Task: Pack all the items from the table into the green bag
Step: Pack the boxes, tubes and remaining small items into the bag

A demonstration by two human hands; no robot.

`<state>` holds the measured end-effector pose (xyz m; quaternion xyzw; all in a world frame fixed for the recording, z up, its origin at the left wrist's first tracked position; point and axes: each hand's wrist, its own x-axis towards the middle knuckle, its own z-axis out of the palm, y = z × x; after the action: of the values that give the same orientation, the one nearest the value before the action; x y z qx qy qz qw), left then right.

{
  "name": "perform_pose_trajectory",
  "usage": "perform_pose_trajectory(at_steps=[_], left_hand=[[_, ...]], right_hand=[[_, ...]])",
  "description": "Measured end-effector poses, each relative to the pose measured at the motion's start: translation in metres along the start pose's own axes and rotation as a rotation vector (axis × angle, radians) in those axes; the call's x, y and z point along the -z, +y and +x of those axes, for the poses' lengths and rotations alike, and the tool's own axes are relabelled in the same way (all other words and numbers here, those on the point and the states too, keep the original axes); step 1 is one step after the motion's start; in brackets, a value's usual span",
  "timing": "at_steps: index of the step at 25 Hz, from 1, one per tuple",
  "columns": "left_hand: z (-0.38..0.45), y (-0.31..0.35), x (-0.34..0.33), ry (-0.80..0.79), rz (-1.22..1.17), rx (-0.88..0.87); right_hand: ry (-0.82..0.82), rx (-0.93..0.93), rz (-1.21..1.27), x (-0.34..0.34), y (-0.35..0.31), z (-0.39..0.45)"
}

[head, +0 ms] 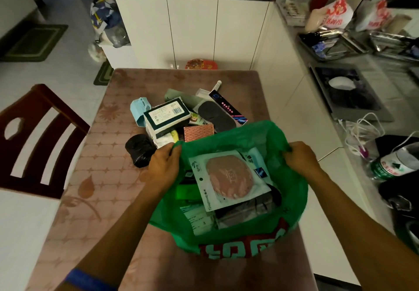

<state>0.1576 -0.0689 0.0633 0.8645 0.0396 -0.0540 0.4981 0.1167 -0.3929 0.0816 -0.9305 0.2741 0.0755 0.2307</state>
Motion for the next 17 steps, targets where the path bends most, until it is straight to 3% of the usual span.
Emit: perform_pose_trajectory(at_steps=[1, 3, 7, 9, 12, 17], left_hand=[[-0.001, 0.013, 0.000, 0.009, -0.153, 0.053], [0.000, 0.039, 0.009, 0.046, -0.368, 0.066], [-0.004, 0.056, 0.056, -0.038, -0.282, -0.053], [-0.006, 0.051, 0.073, -0.070, -0.023, -0.077], [-0.011, 0.047, 0.055, -0.157, 0.303, -0.177], [-0.013, 0.037, 0.006, -0.184, 0.466, -0.333]], right_hand=[[-0.047, -0.024, 0.272, 0.002, -0.005, -0.009], [0.007, -0.059, 0.660, 0.015, -0.024, -0.035], [0.093, -0.009, 1.059, 0.057, -0.032, -0.084], [0.053, -0.072, 1.053, 0.054, -0.020, -0.090], [-0.034, -0.223, 0.823, 0.025, 0.007, -0.083], [-0.053, -0.264, 0.505, 0.024, 0.048, -0.073]])
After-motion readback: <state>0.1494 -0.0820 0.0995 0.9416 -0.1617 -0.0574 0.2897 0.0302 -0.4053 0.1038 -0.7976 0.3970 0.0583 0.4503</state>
